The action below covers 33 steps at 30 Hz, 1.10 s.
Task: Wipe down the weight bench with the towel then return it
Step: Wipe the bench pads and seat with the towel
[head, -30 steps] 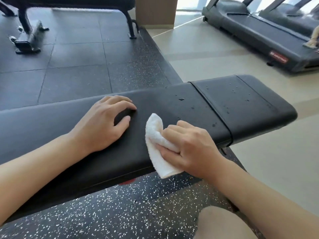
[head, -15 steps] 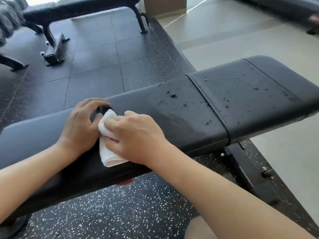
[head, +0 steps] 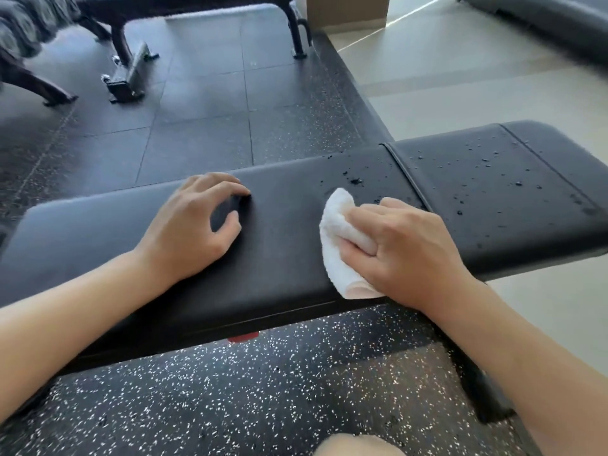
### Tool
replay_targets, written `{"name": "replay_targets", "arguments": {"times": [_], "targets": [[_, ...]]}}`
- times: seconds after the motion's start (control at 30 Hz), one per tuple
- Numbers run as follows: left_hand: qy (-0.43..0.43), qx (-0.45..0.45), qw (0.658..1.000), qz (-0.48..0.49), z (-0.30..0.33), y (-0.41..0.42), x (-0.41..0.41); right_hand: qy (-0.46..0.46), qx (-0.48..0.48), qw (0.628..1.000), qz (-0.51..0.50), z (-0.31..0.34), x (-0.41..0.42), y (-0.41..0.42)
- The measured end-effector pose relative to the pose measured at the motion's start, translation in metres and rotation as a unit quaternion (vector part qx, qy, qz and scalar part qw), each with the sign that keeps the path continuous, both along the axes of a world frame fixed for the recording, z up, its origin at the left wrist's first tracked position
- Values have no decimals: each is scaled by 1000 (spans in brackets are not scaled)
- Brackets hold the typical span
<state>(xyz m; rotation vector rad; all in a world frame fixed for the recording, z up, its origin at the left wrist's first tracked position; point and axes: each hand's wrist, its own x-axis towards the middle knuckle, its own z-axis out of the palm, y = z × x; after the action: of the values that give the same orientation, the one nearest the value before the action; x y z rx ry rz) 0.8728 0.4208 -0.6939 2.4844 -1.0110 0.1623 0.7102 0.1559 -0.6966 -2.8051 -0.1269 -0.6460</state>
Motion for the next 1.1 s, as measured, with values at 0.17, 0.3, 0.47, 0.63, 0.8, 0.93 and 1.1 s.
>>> {"name": "replay_targets", "arguments": {"times": [0.17,0.3,0.47,0.63,0.8,0.93,1.1], "targets": [[-9,10,1000,-16,4,-2,1,2,-15,1000,21,2,61,61],[-14,4,1000,-24,11,-12,15,8,22,1000,18,4,77,79],[14,19,991,-131,25,-58,47,26,8,1000,2,0,11,43],[25,-33,982,-183,4,-75,57,-14,26,991,-134,-2,-29,-16],[58,-46,974,-214,-1,-68,71,18,10,977,-213,2,7,-4],[81,-43,975,-201,3,-76,72,33,-1,967,-254,10,41,18],[150,-23,967,-203,8,-75,96,10,5,982,-189,6,47,85]]}}
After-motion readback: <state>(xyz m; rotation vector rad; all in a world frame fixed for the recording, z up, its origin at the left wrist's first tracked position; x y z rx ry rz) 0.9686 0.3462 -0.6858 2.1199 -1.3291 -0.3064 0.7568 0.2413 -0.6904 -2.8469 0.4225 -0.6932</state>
